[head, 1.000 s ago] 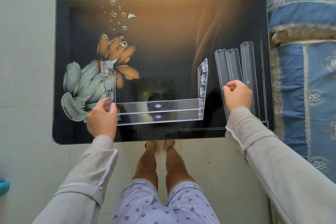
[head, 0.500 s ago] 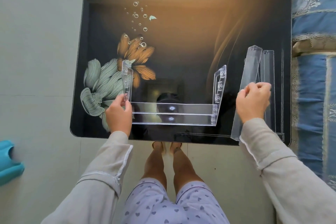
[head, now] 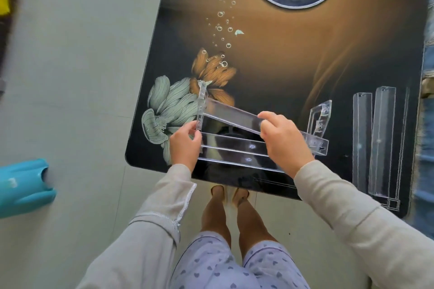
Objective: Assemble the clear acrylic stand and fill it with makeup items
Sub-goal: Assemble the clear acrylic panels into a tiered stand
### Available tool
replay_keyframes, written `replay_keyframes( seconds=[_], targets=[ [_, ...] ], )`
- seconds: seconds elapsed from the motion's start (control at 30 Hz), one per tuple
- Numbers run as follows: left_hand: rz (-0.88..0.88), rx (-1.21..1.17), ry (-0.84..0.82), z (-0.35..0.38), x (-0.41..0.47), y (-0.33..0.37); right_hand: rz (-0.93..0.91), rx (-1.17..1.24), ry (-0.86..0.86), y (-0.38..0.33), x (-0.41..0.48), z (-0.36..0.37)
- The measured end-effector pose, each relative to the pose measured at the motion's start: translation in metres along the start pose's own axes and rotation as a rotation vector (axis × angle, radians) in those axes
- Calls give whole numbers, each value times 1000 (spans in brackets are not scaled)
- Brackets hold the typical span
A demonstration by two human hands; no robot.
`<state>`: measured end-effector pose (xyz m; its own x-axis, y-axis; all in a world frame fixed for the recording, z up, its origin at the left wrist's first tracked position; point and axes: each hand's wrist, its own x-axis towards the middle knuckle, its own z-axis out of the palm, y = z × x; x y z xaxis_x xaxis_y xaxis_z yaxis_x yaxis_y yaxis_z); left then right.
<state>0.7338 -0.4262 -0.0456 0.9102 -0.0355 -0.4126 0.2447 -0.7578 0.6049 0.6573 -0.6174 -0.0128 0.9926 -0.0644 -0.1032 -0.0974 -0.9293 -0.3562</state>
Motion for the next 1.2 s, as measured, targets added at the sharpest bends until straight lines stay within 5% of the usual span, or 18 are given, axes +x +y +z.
replay_keyframes(
  seconds=[0.87, 1.2],
  targets=[
    [42, -39, -2, 1, 1, -7, 61, -39, -193, -9, 6, 20],
    [-32, 138, 110, 10, 12, 13, 102, -52, -209, -9, 3, 28]
  ],
)
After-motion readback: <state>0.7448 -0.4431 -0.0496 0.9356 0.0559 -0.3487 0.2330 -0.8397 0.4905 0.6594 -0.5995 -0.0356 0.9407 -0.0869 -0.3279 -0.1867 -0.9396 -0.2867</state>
